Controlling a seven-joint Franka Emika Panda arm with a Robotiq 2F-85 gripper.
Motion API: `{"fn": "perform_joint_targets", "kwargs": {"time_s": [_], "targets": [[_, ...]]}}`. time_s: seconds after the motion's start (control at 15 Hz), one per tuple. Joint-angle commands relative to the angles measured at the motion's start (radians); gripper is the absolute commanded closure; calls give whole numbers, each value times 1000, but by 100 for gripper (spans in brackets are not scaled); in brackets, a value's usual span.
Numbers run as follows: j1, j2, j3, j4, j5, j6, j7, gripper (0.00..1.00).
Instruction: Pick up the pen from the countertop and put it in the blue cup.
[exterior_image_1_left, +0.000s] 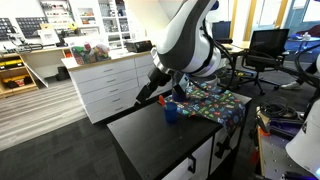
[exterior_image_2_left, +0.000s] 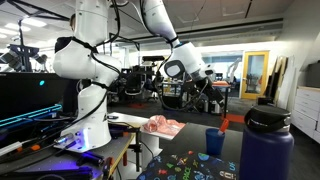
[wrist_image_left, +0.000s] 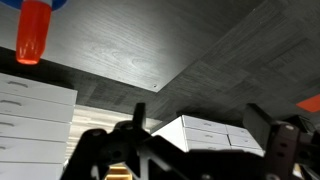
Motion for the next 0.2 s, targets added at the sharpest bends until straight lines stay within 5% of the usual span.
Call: {"fn": "perform_joint_targets", "kwargs": {"time_s": [0.0,0.13], "targets": [[0,0,0,0,0,0,0,0],[0,0,0,0,0,0,0,0]]}}
